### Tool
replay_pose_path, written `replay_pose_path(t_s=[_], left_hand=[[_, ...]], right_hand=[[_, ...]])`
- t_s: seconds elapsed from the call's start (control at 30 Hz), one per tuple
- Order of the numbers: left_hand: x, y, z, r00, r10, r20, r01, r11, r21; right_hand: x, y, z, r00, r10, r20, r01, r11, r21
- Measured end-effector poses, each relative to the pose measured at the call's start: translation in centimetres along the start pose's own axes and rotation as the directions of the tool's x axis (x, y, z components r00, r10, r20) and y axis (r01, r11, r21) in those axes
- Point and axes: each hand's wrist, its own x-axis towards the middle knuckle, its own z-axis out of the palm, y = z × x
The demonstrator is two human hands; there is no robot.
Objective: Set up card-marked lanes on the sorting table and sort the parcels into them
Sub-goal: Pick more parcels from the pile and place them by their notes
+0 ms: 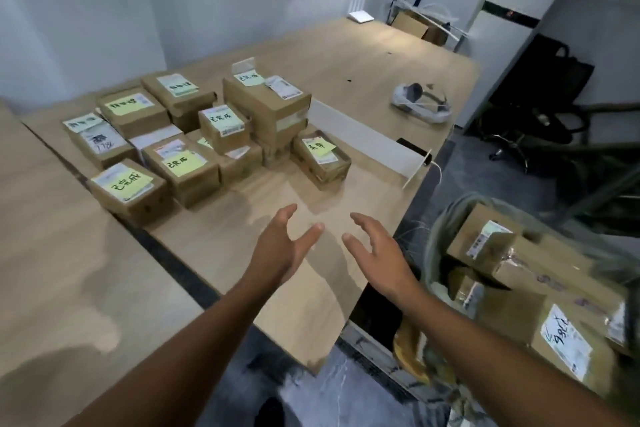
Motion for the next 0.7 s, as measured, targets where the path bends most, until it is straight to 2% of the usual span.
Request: replay_pose_path(t_s=[0.1, 0.23, 0.33, 0.47, 0.57, 0.7], left_hand=[[5.5, 0.5, 1.4, 1.000, -0.019, 0.012, 0.019, 1.000, 0.006], [12.6, 0.8, 3.2, 0.996, -0.071, -0.051, 0.074, 0.996, 0.049], [18.3, 0.4, 5.3, 0.990, -0.103, -0.102, 0.112, 0.989, 0.094], [25.4, -1.3, 8.7, 0.969, -0.182, -0.170, 0.205, 0.970, 0.131], [30.1, -2.4, 11.7, 0.938, -0.263, -0.224, 0.287, 0.955, 0.082], [35.7, -3.8, 15.1, 0.953, -0.242, -0.180, 0.240, 0.970, -0.034]], right_hand=[[6.0, 2.2, -1.7, 1.000, -0.009, 0.006, 0.009, 0.998, -0.056], [13.4, 5.6, -2.9, 0.999, 0.009, 0.042, -0.005, 0.996, -0.090], [19.7, 8.3, -2.9, 0.994, -0.035, 0.102, 0.049, 0.990, -0.133], [28.4, 11.4, -2.1, 0.982, -0.089, 0.166, 0.107, 0.989, -0.101], [34.7, 13.8, -0.9, 0.962, -0.150, 0.227, 0.176, 0.980, -0.095], [41.0, 17.5, 1.3, 0.930, -0.169, 0.326, 0.215, 0.970, -0.111]])
